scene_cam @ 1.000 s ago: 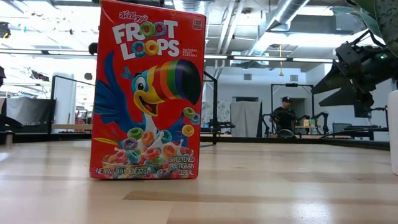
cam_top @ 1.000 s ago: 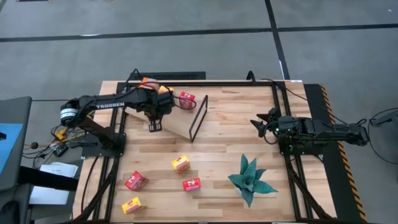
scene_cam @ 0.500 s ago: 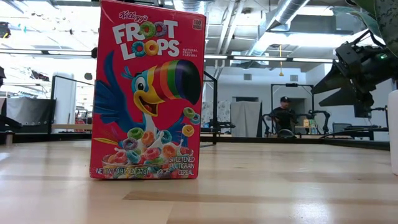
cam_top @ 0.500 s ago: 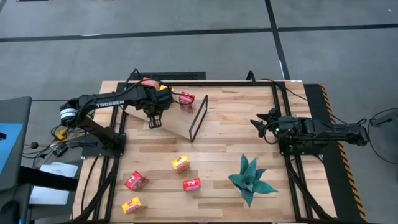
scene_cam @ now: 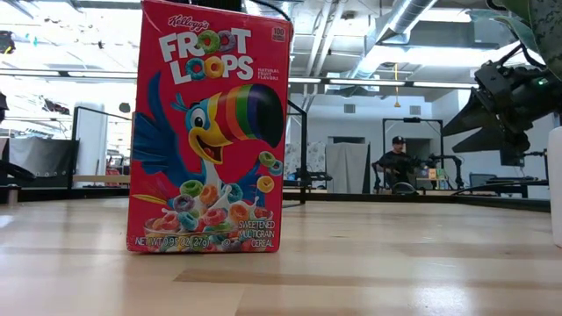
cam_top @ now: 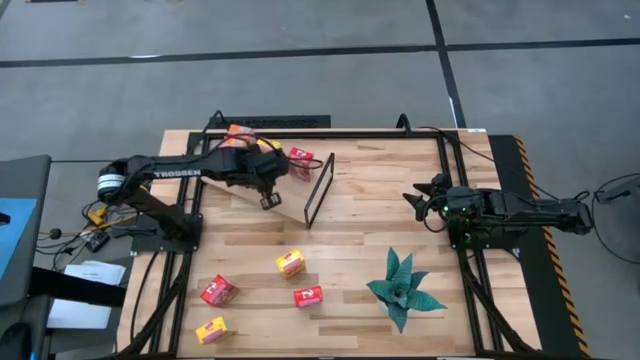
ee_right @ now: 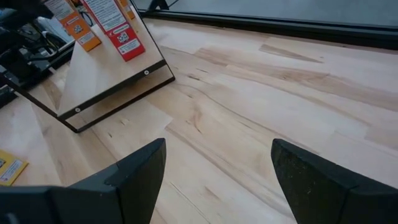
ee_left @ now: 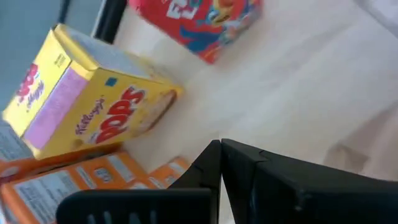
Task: Stack cereal on shelf
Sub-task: Put the orange cereal box aligned with the other orange cereal boxes on the shelf
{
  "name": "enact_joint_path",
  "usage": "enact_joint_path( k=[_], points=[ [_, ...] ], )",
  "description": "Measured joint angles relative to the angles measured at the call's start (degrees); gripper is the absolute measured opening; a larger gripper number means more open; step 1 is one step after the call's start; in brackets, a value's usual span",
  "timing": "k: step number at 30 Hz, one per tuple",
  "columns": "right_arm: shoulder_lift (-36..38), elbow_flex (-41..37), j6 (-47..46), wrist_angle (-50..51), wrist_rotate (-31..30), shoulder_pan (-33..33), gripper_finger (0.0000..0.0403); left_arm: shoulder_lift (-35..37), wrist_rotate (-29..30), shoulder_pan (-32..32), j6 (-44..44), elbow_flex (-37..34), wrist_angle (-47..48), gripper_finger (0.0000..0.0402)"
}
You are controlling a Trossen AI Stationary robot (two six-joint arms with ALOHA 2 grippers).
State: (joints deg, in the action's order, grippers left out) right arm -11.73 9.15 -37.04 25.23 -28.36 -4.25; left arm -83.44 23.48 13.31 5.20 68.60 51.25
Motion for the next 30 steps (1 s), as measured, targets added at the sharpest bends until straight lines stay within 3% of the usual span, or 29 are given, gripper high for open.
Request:
enact_joint_path(
  k=[3, 10, 30],
  points=[
    [0.0, 0.0, 0.0, 0.0, 0.0, 0.0, 0.0317, -1.8, 2.8, 0.1, 0.6, 0.0, -0.2, 0.0000],
    [0.0, 0.0, 0.0, 0.0, 0.0, 0.0, 0.0317, -4.7, 2.8, 0.8, 0.3, -0.2, 0.9, 0.0000],
    [0.0, 0.0, 0.0, 0.6, 0.0, 0.0, 0.0317, -4.8, 9.5, 3.5, 2.6, -0.4, 12.5, 0.0000]
  ],
)
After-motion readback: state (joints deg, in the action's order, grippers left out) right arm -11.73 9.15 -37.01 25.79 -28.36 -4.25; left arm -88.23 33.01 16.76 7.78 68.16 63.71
